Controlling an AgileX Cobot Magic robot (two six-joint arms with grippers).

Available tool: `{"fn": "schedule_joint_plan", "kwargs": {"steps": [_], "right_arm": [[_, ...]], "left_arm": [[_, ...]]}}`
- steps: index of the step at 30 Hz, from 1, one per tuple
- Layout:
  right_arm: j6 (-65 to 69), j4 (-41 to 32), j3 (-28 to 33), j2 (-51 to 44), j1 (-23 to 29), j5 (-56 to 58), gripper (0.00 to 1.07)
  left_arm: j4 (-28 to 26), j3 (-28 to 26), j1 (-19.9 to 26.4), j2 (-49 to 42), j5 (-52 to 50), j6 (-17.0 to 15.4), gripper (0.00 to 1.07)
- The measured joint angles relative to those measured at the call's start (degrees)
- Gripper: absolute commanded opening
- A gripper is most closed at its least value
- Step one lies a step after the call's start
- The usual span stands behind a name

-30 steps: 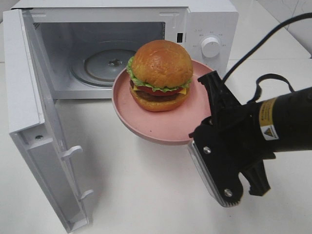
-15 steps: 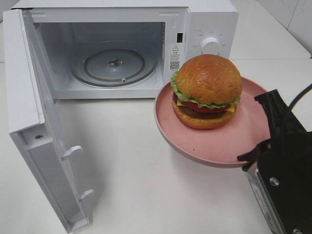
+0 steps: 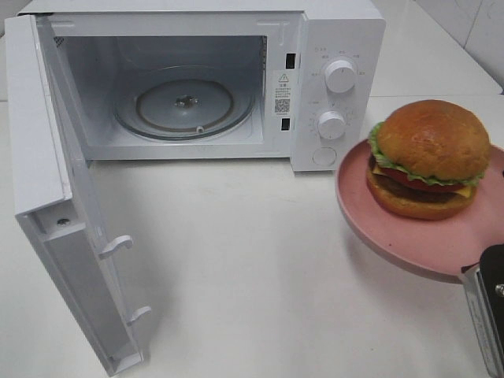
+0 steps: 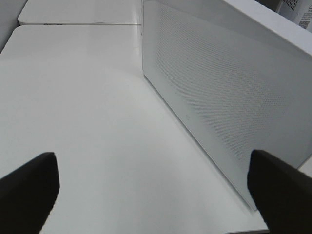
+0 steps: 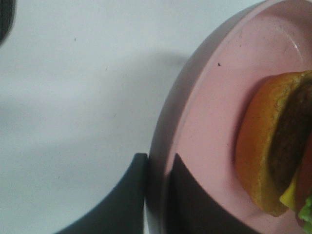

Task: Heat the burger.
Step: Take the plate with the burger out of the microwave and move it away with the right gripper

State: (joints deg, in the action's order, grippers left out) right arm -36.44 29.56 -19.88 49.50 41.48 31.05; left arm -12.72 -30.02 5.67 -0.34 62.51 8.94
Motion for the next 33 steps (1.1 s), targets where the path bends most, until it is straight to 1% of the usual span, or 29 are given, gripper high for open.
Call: {"fn": "schedule_joint_plan", "kwargs": {"steps": [1, 2, 3, 4, 6, 7, 8, 9, 11, 12, 13, 14, 16, 17, 18, 20, 21, 22, 23, 28, 31, 32, 33], "right_arm": [[5.61, 3.21, 0.86, 0.00, 0.00, 2.01, 0.00], [5.61, 3.21, 0.86, 0.00, 0.00, 2.01, 0.00], [10.71, 5.96, 1.26, 0.00, 0.00, 3.90, 0.00], [10.71, 5.96, 1.26, 0.00, 0.00, 3.90, 0.00], [17.65, 9.74, 1.55, -0.29, 0.00, 6.30, 0.00], [17.65, 9.74, 1.55, -0.29, 0.00, 6.30, 0.00], [22.46, 11.86, 1.55, -0.40, 0.00, 7.39, 0.00], [22.46, 11.86, 1.55, -0.40, 0.00, 7.39, 0.00], [28.30, 13.01, 1.55, -0.40, 0.00, 8.48, 0.00], [28.30, 13.01, 1.55, -0.40, 0.00, 8.48, 0.00], [32.31, 13.18, 1.55, -0.40, 0.00, 9.28, 0.00], [32.31, 13.18, 1.55, -0.40, 0.00, 9.28, 0.00], [39.19, 13.75, 1.55, -0.40, 0.00, 10.66, 0.00], [39.19, 13.75, 1.55, -0.40, 0.00, 10.66, 0.00], [44.58, 14.73, 1.55, -0.40, 0.00, 11.80, 0.00], [46.58, 14.95, 1.55, -0.40, 0.00, 12.26, 0.00], [50.82, 15.53, 1.55, -0.40, 0.00, 13.52, 0.00], [50.82, 15.53, 1.55, -0.40, 0.00, 13.52, 0.00], [54.83, 15.93, 1.55, -0.40, 0.00, 15.07, 0.00], [59.47, 16.33, 0.97, 0.80, 0.00, 17.99, 0.00], [62.05, 16.96, -0.52, 3.61, 0.00, 20.34, 0.00], [64.06, 17.59, -1.66, 6.30, 0.00, 20.97, 0.00], [64.06, 17.59, -1.66, 6.30, 0.00, 20.97, 0.00]], "left_arm": [[0.00, 0.00, 0.00, 0.00, 0.00, 0.00, 0.98], [0.00, 0.00, 0.00, 0.00, 0.00, 0.00, 0.98], [0.00, 0.00, 0.00, 0.00, 0.00, 0.00, 0.98], [0.00, 0.00, 0.00, 0.00, 0.00, 0.00, 0.98], [0.00, 0.00, 0.00, 0.00, 0.00, 0.00, 0.98], [0.00, 0.00, 0.00, 0.00, 0.00, 0.00, 0.98], [0.00, 0.00, 0.00, 0.00, 0.00, 0.00, 0.98], [0.00, 0.00, 0.00, 0.00, 0.00, 0.00, 0.98], [0.00, 0.00, 0.00, 0.00, 0.00, 0.00, 0.98], [0.00, 0.00, 0.00, 0.00, 0.00, 0.00, 0.98], [0.00, 0.00, 0.00, 0.00, 0.00, 0.00, 0.98], [0.00, 0.00, 0.00, 0.00, 0.00, 0.00, 0.98], [0.00, 0.00, 0.00, 0.00, 0.00, 0.00, 0.98], [0.00, 0.00, 0.00, 0.00, 0.00, 0.00, 0.98], [0.00, 0.00, 0.00, 0.00, 0.00, 0.00, 0.98], [0.00, 0.00, 0.00, 0.00, 0.00, 0.00, 0.98], [0.00, 0.00, 0.00, 0.00, 0.00, 0.00, 0.98], [0.00, 0.00, 0.00, 0.00, 0.00, 0.00, 0.98], [0.00, 0.00, 0.00, 0.00, 0.00, 0.00, 0.98], [0.00, 0.00, 0.00, 0.00, 0.00, 0.00, 0.98], [0.00, 0.00, 0.00, 0.00, 0.00, 0.00, 0.98], [0.00, 0.00, 0.00, 0.00, 0.00, 0.00, 0.98], [0.00, 0.00, 0.00, 0.00, 0.00, 0.00, 0.98]]}}
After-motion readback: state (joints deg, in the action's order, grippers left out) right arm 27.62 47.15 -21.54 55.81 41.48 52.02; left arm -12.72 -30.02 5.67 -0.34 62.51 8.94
